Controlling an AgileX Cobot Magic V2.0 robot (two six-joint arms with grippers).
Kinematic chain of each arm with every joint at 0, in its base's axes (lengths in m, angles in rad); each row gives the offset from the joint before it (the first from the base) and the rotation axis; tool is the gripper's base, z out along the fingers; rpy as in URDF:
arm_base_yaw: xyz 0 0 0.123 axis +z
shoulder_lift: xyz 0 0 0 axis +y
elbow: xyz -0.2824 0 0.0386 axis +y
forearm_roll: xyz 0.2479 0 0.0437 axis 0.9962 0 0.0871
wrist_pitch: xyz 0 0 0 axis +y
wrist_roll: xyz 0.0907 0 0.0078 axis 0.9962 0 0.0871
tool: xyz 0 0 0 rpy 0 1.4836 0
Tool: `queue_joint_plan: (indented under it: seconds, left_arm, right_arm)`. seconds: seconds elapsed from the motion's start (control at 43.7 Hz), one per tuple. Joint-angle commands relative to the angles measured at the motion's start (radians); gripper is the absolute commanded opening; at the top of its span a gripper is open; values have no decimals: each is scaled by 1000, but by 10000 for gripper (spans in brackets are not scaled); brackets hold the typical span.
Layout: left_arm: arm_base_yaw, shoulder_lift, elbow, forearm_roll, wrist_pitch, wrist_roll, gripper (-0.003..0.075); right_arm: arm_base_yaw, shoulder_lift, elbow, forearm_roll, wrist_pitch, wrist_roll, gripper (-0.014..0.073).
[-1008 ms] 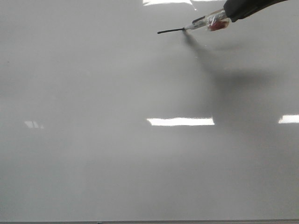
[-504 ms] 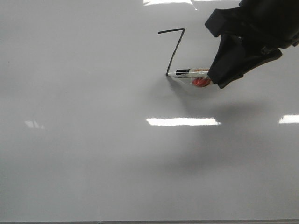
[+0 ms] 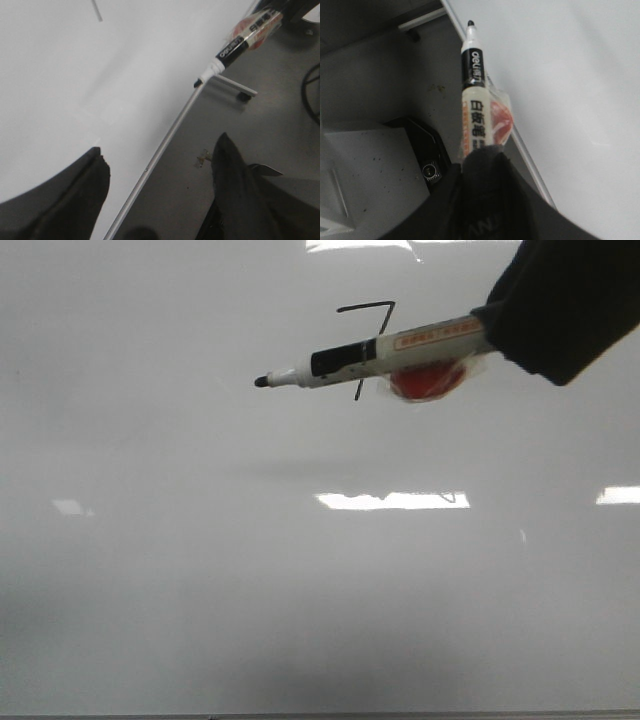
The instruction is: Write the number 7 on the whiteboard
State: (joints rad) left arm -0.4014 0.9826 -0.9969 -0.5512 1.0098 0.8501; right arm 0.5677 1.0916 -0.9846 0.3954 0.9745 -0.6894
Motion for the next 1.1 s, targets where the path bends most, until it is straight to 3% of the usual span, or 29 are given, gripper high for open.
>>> queue_joint_plan:
  seconds: [0.0,0.229,0.389,0.756,0.87,1.076]
  left_arm:
    - [-54,36,-62,-84,9,93,451]
    - [-244,158,-113,-82,-16,191,514]
    - [-333,240,-140,-76,-80,198,515]
    - [-409,335,-142,-70,-113,223,507]
    - [-409,335,-142,-70,-109,223,432]
    - [-409,335,-142,-70,-115,223,202]
  right_arm:
    - [28,-48,-28,16,4,-34,-67]
    - [51,-74,-28,23,22,-37,-67]
    - [51,-77,-28,74,27,-62,-67]
    - [51,-77,-28,105,25,-85,-67]
    - [51,-77,-28,105,25,-85,-67]
    - [51,-77,-28,105,27,-85,-67]
